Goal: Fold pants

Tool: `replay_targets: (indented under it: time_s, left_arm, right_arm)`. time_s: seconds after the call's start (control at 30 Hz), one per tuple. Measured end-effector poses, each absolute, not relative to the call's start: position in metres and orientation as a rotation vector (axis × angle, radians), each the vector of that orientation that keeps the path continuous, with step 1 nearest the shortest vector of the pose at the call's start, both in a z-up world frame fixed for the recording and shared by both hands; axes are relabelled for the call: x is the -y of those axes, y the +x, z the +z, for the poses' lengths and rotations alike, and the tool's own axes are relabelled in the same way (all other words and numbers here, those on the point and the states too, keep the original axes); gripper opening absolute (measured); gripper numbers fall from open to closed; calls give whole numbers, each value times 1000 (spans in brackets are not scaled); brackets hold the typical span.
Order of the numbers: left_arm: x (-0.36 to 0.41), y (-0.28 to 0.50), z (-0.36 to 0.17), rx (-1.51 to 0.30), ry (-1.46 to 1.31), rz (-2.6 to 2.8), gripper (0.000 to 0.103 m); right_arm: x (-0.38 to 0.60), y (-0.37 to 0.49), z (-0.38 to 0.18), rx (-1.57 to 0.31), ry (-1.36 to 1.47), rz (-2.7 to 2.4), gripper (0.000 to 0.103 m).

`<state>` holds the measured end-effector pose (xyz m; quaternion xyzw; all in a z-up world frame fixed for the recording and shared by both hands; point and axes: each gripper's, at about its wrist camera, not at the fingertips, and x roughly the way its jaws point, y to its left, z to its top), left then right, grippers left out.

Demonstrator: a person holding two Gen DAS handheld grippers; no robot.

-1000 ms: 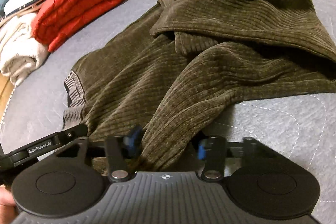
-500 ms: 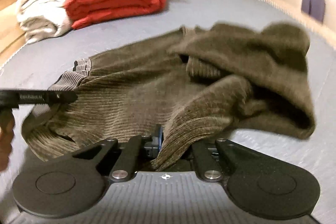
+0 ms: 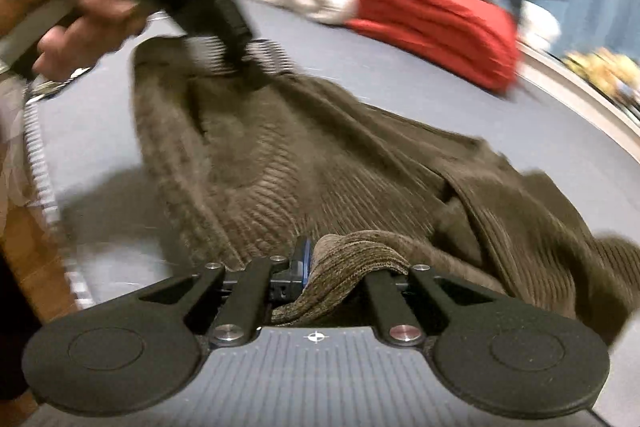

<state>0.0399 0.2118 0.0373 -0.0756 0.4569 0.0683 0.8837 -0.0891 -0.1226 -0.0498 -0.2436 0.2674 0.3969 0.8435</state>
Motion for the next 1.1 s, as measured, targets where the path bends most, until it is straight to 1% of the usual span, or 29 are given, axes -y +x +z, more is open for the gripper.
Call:
replay_targets:
  time_s: [0.1,0.17,0.2,0.27,0.4,0.47,0.53,0.57,0.63,0.7,0.73,0.77,0.8,0.87,0.93,1.03,1.1]
  left_arm:
    - [-237,21,39,-996,-166,205,22]
    - [-247,13,40,-984,-176,226,33]
    - [-250,7,42,-942,-162,248,33]
    - [-253,3,42,-874,-107,311,54]
    - [-246,18,41,-853,-146,288,54]
    - [-228,25,53,-791,-126,236,56]
    - [-212,31,51,-704,-124,166,57]
    - [-204,39,43,-705,-136,150,57]
    - [-191,65,24,-788,-167,138,53]
    - [-181,79,26,-752,-154,76,53]
    - [-177,84,28,-732,-115,65,53]
    - [-173,90,29,-726,-86,65,53]
    - [-174,95,29,-735,-93,65,53]
    - [-183,101,28,-768,-176,46,53]
    - [-192,104,26,-781,-217,34,53]
    - [-199,103,26,-786,-194,34,53]
    - [-206,100,20,-790,-192,36,53]
  right_arm:
    - [96,-106,-48,-543,-534,940,6]
    - [83,-109,-46,-566,-532,962,9]
    - [78,-107,-45,-589,-532,960,9]
    - [80,-102,-40,-607,-530,949,9]
    - [98,-94,-23,-663,-478,979,11]
    - [115,-90,-14,-667,-464,994,13]
    - [132,-85,-9,-672,-428,998,13]
    - [141,-80,-7,-677,-404,1006,13]
    - [152,-73,-7,-693,-368,1033,14]
    - [159,-65,-5,-703,-361,1075,19]
    - [164,-65,-6,-699,-369,1116,29]
    - [169,-67,-4,-686,-378,1156,41]
    - [174,-70,-2,-667,-381,1196,47]
    - [185,-73,4,-638,-386,1261,54]
    - [194,-71,12,-581,-371,1251,58]
    - [197,-47,12,-577,-311,1135,58]
    - [186,-29,2,-581,-330,1009,58]
